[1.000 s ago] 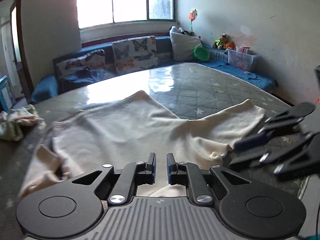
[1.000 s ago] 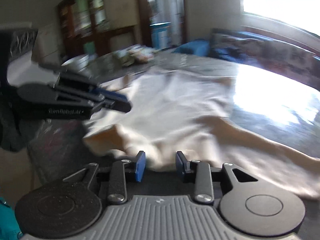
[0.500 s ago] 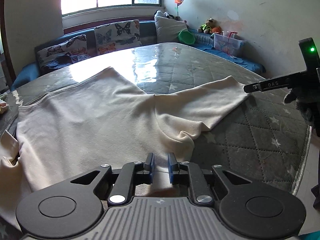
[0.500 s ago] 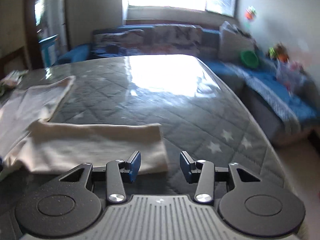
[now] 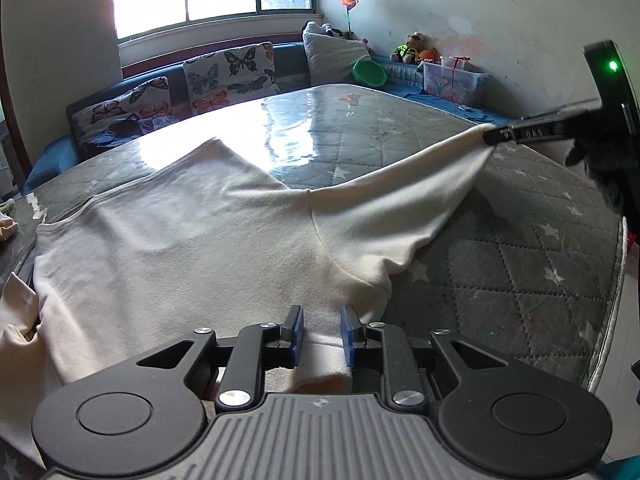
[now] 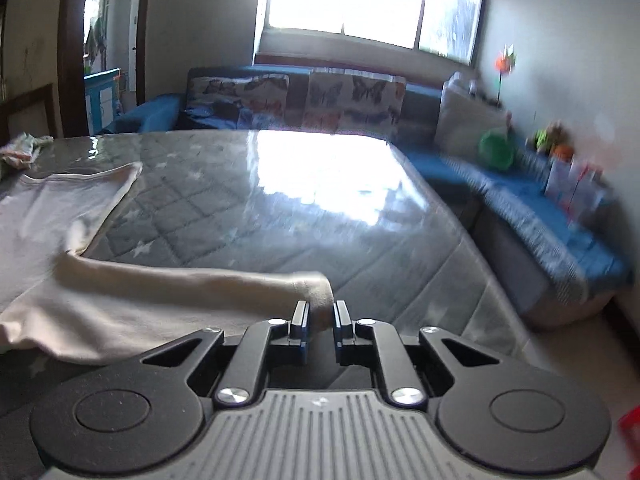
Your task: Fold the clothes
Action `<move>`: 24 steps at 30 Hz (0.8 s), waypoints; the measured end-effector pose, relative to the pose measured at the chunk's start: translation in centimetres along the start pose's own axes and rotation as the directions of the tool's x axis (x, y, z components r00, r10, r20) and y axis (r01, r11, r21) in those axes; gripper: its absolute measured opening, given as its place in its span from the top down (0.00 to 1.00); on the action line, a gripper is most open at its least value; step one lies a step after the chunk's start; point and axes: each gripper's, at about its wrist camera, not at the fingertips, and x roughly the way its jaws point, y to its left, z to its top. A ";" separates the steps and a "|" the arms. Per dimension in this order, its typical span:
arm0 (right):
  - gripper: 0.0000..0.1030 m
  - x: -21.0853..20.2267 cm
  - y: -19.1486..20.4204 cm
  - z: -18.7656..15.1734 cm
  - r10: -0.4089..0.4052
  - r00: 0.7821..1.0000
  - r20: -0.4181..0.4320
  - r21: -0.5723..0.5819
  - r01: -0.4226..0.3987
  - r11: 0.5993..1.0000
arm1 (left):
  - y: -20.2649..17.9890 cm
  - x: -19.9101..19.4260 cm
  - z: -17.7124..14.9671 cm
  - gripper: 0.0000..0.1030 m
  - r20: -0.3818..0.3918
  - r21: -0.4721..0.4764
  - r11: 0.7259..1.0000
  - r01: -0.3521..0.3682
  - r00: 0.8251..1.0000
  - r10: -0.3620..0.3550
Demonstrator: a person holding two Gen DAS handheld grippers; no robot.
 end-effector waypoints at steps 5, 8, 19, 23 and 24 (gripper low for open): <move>0.89 1.6 0.3 -0.6 -0.021 0.999 -0.037 -0.020 0.021 1.000 | 0.0 0.0 -0.1 0.77 0.005 0.004 1.000 0.001 1.000 -0.001; 0.84 2.6 0.3 -1.7 -0.030 0.998 -0.063 -0.009 0.029 1.000 | 0.0 0.0 -0.2 0.75 0.005 0.003 1.000 0.006 1.000 -0.006; 0.65 -1.1 2.6 0.6 0.097 0.995 0.014 -0.010 -0.097 0.995 | 3.9 -3.6 0.6 0.67 0.095 -0.082 0.990 -0.116 0.988 0.123; 0.62 -2.1 5.9 1.2 0.216 0.976 0.031 -0.053 -0.214 0.975 | 8.6 -4.2 1.0 0.67 0.082 -0.157 0.955 -0.251 0.960 0.266; 0.60 -2.4 7.0 1.4 0.246 0.969 0.032 -0.070 -0.244 0.967 | 9.9 -4.2 1.0 0.67 0.072 -0.170 0.943 -0.285 0.951 0.300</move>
